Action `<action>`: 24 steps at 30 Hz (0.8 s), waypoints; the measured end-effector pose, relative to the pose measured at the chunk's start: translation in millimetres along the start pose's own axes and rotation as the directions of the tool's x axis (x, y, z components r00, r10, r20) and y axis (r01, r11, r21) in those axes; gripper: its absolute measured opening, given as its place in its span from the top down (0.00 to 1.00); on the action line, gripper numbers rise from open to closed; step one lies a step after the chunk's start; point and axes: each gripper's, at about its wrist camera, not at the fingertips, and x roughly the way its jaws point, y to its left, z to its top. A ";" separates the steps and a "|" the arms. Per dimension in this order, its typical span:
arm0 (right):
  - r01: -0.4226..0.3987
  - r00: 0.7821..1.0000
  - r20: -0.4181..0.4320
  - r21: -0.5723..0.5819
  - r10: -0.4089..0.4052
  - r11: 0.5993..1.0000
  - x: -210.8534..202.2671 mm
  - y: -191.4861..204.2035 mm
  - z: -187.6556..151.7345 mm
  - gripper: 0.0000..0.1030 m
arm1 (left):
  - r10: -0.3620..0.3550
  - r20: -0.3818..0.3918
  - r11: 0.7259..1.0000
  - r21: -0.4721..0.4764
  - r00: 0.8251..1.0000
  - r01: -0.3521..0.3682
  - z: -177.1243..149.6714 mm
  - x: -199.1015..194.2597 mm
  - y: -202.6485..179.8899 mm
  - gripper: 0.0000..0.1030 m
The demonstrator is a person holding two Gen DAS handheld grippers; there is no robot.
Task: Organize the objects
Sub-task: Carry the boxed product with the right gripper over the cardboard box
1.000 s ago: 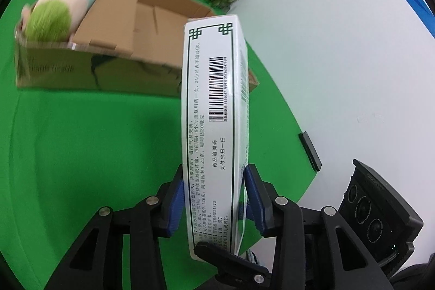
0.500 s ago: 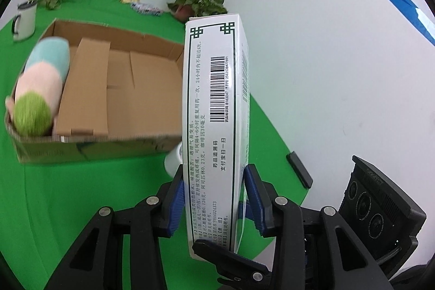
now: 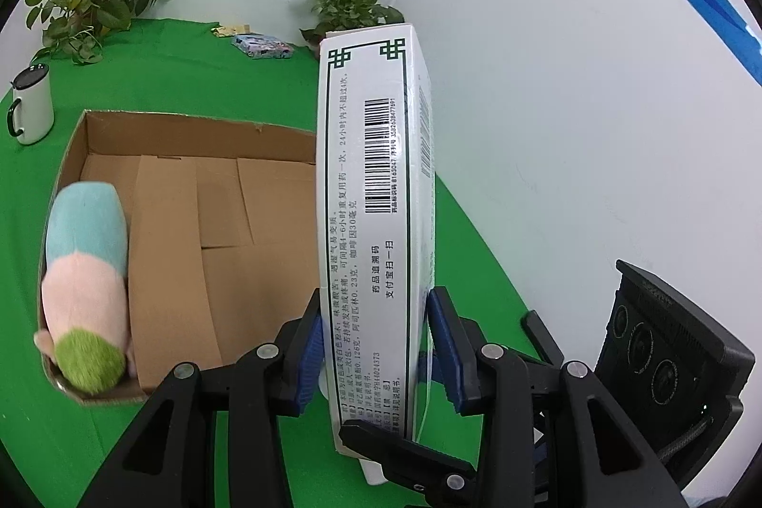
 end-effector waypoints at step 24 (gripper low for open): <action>-0.067 0.921 -0.357 0.253 0.158 0.965 153.5 -83.1 -12.0 0.41 | 0.039 -0.305 0.959 -0.257 0.952 -0.122 -1.4 124.8 115.7 0.62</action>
